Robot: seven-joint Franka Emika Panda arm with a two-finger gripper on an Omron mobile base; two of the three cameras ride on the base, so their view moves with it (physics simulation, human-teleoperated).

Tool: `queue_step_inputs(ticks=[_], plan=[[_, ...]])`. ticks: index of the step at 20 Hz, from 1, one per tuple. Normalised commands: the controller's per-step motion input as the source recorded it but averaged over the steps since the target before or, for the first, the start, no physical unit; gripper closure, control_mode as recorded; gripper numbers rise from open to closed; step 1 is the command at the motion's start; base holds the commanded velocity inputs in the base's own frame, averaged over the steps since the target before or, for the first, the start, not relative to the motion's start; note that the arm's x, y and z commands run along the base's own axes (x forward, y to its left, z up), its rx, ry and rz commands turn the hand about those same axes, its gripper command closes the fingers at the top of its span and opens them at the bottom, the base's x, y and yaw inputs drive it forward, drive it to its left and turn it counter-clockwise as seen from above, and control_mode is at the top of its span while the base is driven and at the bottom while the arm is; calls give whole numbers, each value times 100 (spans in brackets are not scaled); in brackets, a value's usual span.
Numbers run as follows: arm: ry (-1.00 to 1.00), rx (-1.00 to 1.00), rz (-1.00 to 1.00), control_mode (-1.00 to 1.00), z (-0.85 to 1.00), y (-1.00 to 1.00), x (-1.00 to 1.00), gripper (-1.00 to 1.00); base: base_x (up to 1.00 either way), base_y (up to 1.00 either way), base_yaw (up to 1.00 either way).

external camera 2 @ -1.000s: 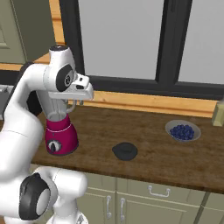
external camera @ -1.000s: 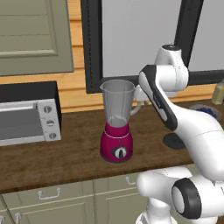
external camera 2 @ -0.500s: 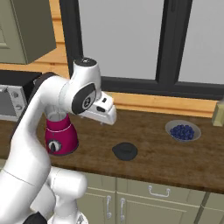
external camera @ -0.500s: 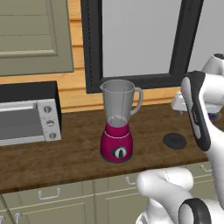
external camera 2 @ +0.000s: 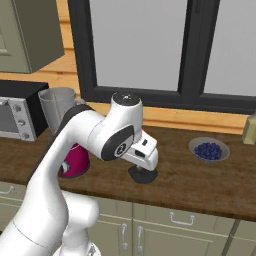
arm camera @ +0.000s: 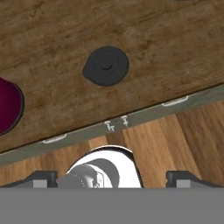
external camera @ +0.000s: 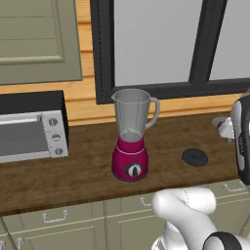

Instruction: Close the lid blender by securely placing the lid on top.

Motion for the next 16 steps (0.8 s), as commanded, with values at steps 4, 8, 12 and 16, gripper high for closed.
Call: queue_step_inputs(ticks=[4,8,12,16], plan=[[11,0,-9,-100,-21,-6,21,-100,0,0,0],[15,0,-4,-100,-10,-14,50,-100,0,0,0],[10,1,-2,-100,-8,-19,64,-100,0,0,0],[5,7,0,-100,-14,-32,38,-100,0,0,0]])
